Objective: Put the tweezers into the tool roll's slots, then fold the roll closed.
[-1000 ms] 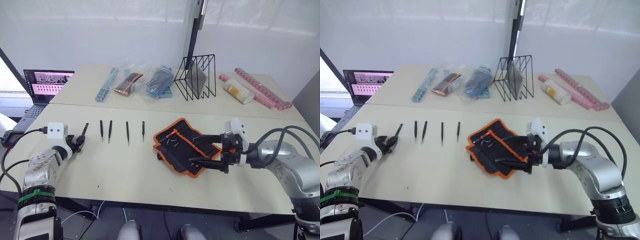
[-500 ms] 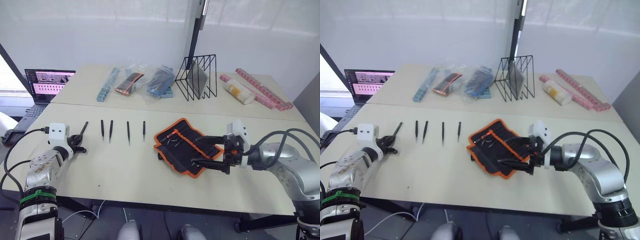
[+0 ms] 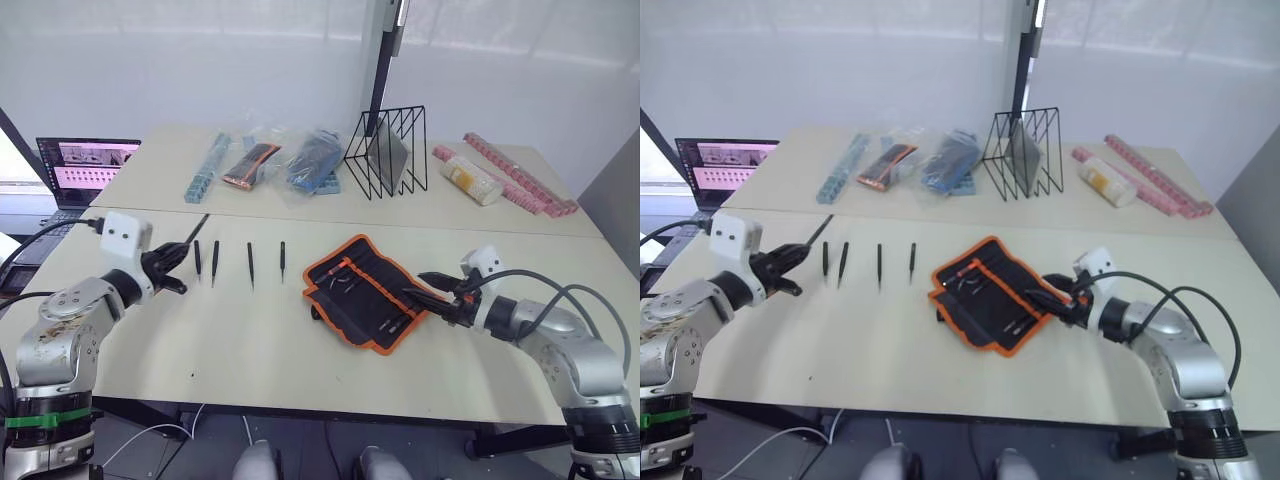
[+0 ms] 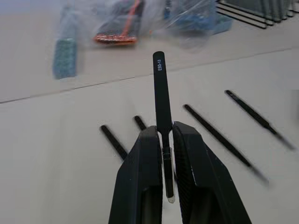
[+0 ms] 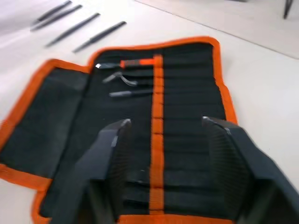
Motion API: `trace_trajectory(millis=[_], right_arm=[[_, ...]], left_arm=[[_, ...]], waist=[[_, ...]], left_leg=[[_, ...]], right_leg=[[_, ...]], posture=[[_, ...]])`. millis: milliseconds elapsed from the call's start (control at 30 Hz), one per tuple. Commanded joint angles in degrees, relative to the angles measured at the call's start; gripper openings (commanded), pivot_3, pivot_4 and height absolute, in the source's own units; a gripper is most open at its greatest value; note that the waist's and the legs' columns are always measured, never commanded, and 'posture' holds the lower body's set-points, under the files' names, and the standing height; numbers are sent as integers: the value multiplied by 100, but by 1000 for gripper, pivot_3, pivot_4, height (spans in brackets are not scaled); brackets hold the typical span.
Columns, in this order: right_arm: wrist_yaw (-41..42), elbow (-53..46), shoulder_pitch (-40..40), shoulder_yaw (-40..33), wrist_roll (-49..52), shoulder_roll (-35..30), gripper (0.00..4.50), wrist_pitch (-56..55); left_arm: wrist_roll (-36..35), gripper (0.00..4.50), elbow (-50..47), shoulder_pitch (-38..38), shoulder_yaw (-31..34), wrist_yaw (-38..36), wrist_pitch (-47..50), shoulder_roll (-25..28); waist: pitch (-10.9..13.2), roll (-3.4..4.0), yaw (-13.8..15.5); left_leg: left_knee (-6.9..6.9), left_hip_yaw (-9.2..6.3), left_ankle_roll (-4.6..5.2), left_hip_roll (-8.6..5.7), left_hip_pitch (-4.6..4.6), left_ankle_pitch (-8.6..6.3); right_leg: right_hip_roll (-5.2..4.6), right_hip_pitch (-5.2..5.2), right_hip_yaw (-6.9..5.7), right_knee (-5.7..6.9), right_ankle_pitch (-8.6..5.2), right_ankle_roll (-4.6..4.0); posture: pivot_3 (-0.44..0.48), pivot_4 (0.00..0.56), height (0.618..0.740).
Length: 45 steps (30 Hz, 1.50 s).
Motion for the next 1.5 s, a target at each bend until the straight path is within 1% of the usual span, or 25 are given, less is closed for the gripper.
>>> trace_trajectory(millis=[33, 133, 167, 233, 300, 467, 533, 633, 767, 1033, 1167, 1500], right_arm=[[-161, 376, 64, -4, -267, 210, 1293, -428], [-134, 721, 30, 44, -445, 368, 263, -735], [-119, 878, 7, 71, -501, 425, 69, -847], [-124, 1223, -61, 134, -621, 545, 69, -1074], [-147, 1440, -115, 182, -707, 654, 69, -1227], [-263, 1541, -64, 319, -914, 783, 69, -1231], [-309, 1479, -5, 372, -975, 794, 69, -1162], [-313, 1399, 131, 497, -1060, 776, 69, -987], [-449, 1419, 266, 578, -1184, 819, 69, -805], [-666, 1270, 389, 646, -1267, 871, 69, -585], [-730, 1087, 446, 669, -1276, 898, 69, -487], [-871, 417, 686, 794, -1306, 911, 69, -63]], left_arm=[[-527, 0, -817, -347, -595, -77, 635, -209], [-760, 0, -812, -710, -876, -61, 930, -475], [-769, 0, -770, -838, -1079, -109, 1021, -535], [-682, 0, -675, -1122, -1655, -246, 1156, -651], [-692, 0, -612, -1384, -1985, -195, 1425, -815], [-741, 0, -565, -1705, -2308, 55, 2250, -1031], [-780, 0, -579, -1760, -2297, 182, 2563, -1112], [-596, 0, -487, -1858, -2475, 408, 2829, -1189], [-374, 0, -269, -1972, -2734, 539, 2827, -1327], [-113, 0, -13, -2089, -3107, 539, 2800, -1464], [74, 0, 250, -2124, -3216, 535, 2610, -1560], [487, 0, 987, -2359, -3567, 298, 2041, -1897]], waist=[[0, 0, 3], [1, 0, -42], [1, 0, -50], [1, 1, -74], [0, 2, -87], [0, 3, -112], [0, 3, -114], [0, 3, -107], [-1, 2, -88], [-1, 2, -78], [-1, 2, -74], [-1, 2, -77]], left_leg=[[0, 0, 0, -1, 0, 0], [2, -2, -1, -3, -3, 1], [2, -4, -2, -3, -3, 2], [0, -7, -2, -2, 1, 2], [-1, -7, -2, -3, 4, 2], [-2, -11, -3, -2, 4, 3], [-1, -12, -3, -2, 4, 3], [0, -12, -4, -2, 6, 3], [0, -13, -5, -3, 18, 3], [-3, -17, -4, -3, 44, 3], [-4, -24, -4, -5, 62, 2], [-5, -32, -3, -7, 62, 2]], right_leg=[[0, -1, 1, 0, 0, 0], [3, -3, 6, -2, 0, 1], [6, -2, 6, -1, 0, 1], [9, -1, 7, 0, 0, 1], [10, 1, 10, 0, 0, 1], [13, 1, 11, 6, 0, 1], [13, 2, 12, 6, 0, 1], [13, 6, 12, 5, 0, 1], [13, 19, 12, 2, 0, 1], [15, 52, 12, -4, 0, 1], [16, 81, 11, -14, -2, 2], [20, 88, 11, -19, -2, 2]], posture=[[0, 150, 687], [0, 150, 687], [0, 150, 687], [0, 150, 687], [0, 150, 687], [0, 150, 687], [0, 150, 687], [0, 150, 687], [0, 150, 687], [0, 150, 687], [0, 150, 687], [0, 150, 687]])
